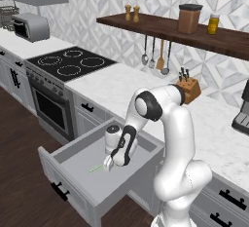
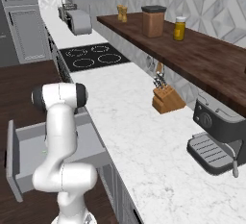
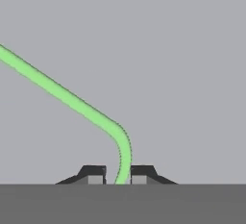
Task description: Take a straw from the drawer in front and place it inside the glass cup on the dining counter.
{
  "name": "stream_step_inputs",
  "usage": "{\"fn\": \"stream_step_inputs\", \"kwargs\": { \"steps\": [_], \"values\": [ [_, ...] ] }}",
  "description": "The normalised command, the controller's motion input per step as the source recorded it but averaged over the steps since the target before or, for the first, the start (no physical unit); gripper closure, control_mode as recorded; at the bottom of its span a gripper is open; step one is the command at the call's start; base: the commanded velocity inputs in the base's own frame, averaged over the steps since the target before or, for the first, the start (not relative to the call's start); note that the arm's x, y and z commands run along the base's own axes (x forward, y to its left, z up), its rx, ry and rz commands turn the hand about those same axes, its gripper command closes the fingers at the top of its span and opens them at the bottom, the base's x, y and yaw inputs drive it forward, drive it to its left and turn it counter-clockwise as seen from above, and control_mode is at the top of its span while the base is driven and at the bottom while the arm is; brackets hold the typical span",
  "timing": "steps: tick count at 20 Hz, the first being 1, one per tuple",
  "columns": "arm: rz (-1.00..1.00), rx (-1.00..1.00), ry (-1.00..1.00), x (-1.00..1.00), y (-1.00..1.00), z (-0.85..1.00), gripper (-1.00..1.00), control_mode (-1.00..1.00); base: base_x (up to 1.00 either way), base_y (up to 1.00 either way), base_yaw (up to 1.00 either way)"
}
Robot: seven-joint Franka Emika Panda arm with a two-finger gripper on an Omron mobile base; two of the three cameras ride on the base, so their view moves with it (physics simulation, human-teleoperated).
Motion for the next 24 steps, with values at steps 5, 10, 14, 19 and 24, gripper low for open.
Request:
{"fn": "stream_step_inputs", "kwargs": {
  "steps": [5, 10, 14, 19, 24],
  "values": [
    [0.0, 0.0, 0.0, -0.02, 0.0, 0.0, 1.0, -1.0, 0.0, 0.0, 0.0],
    [0.0, 0.0, -0.02, -0.17, 0.0, 0.15, 1.0, -1.0, 0.0, 0.0, 0.0],
    [0.0, 0.09, -0.12, -0.39, 0.0, 0.92, 1.0, -1.0, 0.0, 0.0, 0.0],
    [0.0, 0.15, -0.14, -0.23, 0.0, 1.0, 1.0, -1.0, 0.0, 0.0, 0.0],
    [0.0, 0.13, -0.03, 0.14, 0.08, 1.0, 1.0, -1.0, 0.0, 0.0, 0.0]
  ]
}}
